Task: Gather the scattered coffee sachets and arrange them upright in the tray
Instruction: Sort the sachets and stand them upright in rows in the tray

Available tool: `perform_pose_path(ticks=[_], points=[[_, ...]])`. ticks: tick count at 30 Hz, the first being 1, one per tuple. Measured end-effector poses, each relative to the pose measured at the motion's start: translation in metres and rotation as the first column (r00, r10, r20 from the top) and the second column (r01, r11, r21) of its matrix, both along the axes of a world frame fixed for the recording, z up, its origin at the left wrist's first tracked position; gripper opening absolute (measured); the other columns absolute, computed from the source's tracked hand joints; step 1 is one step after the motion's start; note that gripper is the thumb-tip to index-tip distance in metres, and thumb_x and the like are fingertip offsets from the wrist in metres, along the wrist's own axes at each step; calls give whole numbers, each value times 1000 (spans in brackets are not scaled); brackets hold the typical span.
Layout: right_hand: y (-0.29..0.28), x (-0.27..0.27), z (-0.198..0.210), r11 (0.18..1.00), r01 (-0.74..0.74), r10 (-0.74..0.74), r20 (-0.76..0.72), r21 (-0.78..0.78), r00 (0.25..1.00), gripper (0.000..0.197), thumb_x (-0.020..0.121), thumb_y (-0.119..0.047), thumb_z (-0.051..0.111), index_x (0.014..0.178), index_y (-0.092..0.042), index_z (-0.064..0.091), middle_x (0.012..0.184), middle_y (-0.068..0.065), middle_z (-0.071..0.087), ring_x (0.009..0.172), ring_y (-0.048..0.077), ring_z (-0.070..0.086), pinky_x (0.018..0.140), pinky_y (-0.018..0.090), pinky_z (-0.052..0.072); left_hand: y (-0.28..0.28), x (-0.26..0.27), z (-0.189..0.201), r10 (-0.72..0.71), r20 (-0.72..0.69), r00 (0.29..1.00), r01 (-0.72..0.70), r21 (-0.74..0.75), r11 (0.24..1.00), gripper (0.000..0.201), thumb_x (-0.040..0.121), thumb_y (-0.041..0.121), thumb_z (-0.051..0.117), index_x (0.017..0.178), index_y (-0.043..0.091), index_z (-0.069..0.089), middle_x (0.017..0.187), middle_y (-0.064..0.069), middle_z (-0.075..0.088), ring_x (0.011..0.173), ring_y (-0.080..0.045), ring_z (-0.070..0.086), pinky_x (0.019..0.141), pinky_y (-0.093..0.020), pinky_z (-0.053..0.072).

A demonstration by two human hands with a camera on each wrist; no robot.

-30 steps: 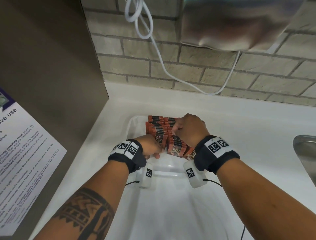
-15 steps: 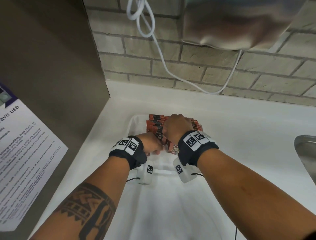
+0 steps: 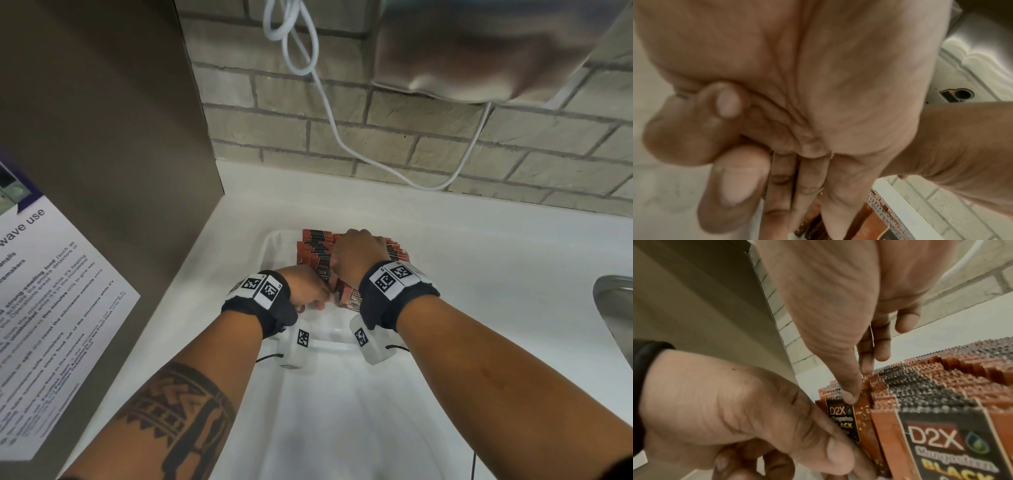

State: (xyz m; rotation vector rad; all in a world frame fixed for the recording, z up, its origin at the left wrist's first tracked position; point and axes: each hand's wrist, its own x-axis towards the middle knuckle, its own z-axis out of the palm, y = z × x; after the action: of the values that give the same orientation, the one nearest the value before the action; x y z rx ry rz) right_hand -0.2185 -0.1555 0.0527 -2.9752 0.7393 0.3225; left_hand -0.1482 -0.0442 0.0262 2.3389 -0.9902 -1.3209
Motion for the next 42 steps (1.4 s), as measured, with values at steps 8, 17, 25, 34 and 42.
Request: perform_pose_path(ticks=[8, 17, 25, 34, 42], points=[[0, 1, -1, 1000, 4, -4, -17, 11, 1000, 11, 87, -25, 62, 86, -18, 53, 91, 1, 47, 109, 27, 55, 97, 43, 42, 0, 1, -5, 59, -41, 997, -59, -2, 998, 28, 97, 20, 58, 121, 12, 69, 96, 5, 69, 53, -14, 47, 50, -20, 42], [-3, 1, -6, 1000, -10, 11, 37, -10, 999, 20, 89, -25, 59, 105, -15, 67, 102, 3, 56, 110, 26, 54, 93, 41, 41, -3, 2, -8, 13, 10, 1000, -13, -3, 1000, 27, 93, 20, 59, 115, 11, 72, 99, -4, 65, 57, -17, 51, 53, -22, 41], [-5, 2, -8, 1000, -5, 6, 37, -7, 999, 20, 88, -27, 61, 104, -17, 67, 108, 3, 59, 111, 26, 55, 95, 41, 41, -6, 2, -8, 18, 1, 1000, -18, -8, 1000, 27, 93, 22, 58, 113, 11, 73, 104, -3, 70, 70, -20, 56, 65, -24, 47], [-5, 2, -5, 1000, 6, -7, 21, 17, 1000, 16, 85, -24, 63, 100, -18, 69, 93, 0, 52, 107, 25, 57, 93, 40, 42, -1, 1, -2, 40, 0, 999, -40, -7, 999, 28, 99, 25, 54, 118, 9, 69, 109, 2, 72, 58, -15, 52, 61, -23, 46], [-7, 1, -3, 999, 8, -9, 44, 35, 999, 21, 86, -26, 63, 104, -21, 72, 111, 2, 62, 111, 26, 55, 97, 42, 42, 4, 1, 2, 113, -68, 991, -114, -10, 993, 26, 98, 20, 55, 119, 9, 66, 110, -4, 75, 43, -13, 43, 43, -17, 36]])
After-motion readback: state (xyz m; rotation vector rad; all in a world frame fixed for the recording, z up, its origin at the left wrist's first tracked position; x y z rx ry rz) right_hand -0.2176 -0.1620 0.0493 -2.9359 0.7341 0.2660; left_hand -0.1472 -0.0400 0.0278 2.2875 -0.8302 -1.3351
